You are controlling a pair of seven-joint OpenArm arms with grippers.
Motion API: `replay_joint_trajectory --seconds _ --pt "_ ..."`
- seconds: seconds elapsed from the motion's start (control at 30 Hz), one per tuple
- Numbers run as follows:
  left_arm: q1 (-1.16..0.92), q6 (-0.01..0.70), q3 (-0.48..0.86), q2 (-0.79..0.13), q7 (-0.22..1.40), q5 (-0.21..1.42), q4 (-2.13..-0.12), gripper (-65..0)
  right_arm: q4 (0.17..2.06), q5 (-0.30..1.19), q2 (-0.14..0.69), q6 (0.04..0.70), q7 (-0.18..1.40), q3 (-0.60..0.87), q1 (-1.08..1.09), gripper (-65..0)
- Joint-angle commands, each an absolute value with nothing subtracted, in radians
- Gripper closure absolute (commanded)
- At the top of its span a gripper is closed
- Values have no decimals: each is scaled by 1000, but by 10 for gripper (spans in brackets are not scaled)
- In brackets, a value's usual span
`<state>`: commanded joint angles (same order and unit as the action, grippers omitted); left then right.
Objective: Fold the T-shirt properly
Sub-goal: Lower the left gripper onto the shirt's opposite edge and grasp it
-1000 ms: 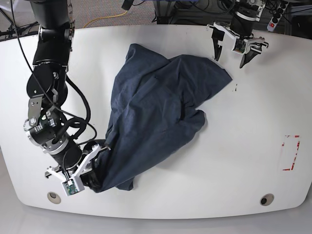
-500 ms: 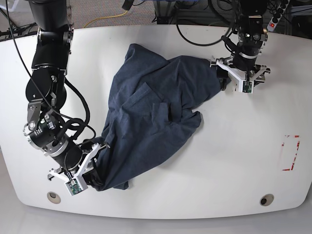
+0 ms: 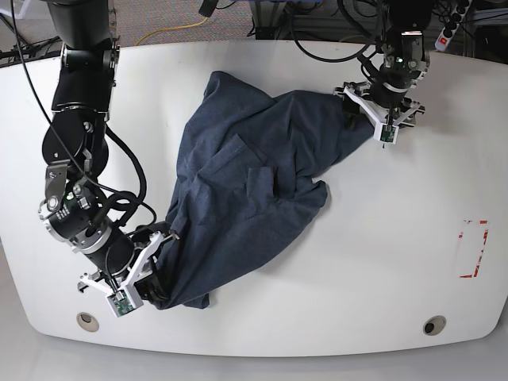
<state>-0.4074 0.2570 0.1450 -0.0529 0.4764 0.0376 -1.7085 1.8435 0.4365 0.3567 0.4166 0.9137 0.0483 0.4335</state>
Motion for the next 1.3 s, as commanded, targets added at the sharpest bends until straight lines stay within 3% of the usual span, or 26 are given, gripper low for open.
replay_joint_trajectory --seconds 0.1,0.17,0.33,0.4,0.9,1.2,1.3 --pt "-401 295 143 -53 476 38 -1690 -424 1844 437 357 417 914 48 433 0" --pt "-394 331 143 -53 476 36 -1687 -368 1844 437 357 417 914 48 433 0" --pt "-361 354 143 -82 481 36 -1633 -68 1837 437 352 417 914 88 432 0" --pt "-351 355 136 -96 487 36 -1613 -24 1837 437 351 414 915 111 432 0" --pt "-282 349 214 -107 463 36 -1822 -19 1790 418 357 406 915 252 466 0" --pt "-96 355 300 -108 633 -27 -1931 -21 1633 283 349 414 915 251 657 0" --pt "-5 355 312 -157 708 -25 -1945 -21 1561 283 349 414 915 243 734 0"
